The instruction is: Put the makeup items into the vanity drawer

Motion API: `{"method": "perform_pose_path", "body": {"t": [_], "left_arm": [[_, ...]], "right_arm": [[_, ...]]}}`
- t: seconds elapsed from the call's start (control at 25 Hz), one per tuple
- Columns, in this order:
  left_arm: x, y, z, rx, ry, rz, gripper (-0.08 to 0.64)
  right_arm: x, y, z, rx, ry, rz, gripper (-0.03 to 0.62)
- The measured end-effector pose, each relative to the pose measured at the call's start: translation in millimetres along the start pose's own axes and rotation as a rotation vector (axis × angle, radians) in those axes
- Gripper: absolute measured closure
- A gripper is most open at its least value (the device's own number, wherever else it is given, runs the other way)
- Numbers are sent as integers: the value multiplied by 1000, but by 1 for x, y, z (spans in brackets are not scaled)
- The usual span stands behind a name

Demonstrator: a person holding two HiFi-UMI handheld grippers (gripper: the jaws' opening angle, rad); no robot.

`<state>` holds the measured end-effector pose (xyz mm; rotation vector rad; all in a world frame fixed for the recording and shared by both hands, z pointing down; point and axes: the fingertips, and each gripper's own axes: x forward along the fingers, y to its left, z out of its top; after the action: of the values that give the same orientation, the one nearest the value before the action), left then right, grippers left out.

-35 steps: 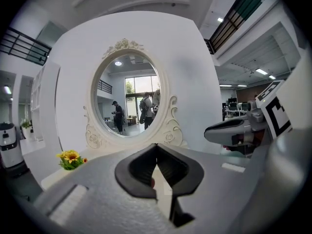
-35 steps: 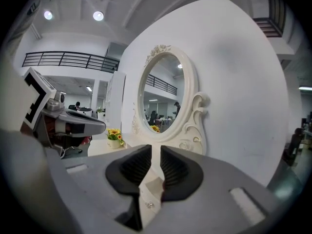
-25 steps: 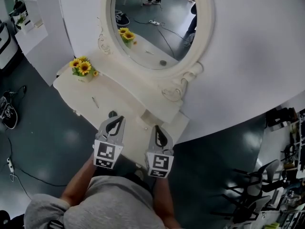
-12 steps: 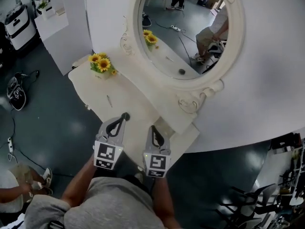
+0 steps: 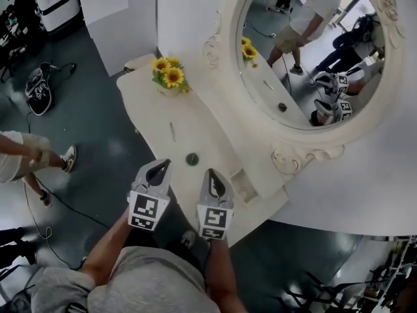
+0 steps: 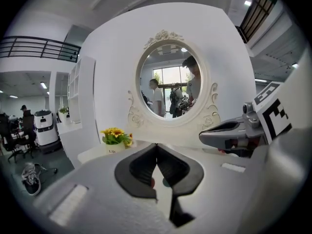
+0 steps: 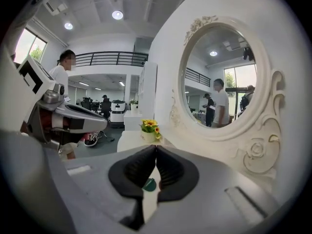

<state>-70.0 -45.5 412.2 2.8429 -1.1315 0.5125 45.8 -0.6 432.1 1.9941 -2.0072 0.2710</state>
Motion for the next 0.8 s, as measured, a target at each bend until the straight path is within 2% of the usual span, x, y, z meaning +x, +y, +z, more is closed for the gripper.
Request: {"method": "perform_pose_path", "body": {"t": [0.52, 0.8], "left_arm": [[56, 28, -73, -20, 136, -45, 549], [74, 30, -106, -31, 201, -83, 549]], "right_arm": [[70, 7, -76, 91, 154, 8, 586], [92, 15, -118, 132, 231, 9, 586]]}}
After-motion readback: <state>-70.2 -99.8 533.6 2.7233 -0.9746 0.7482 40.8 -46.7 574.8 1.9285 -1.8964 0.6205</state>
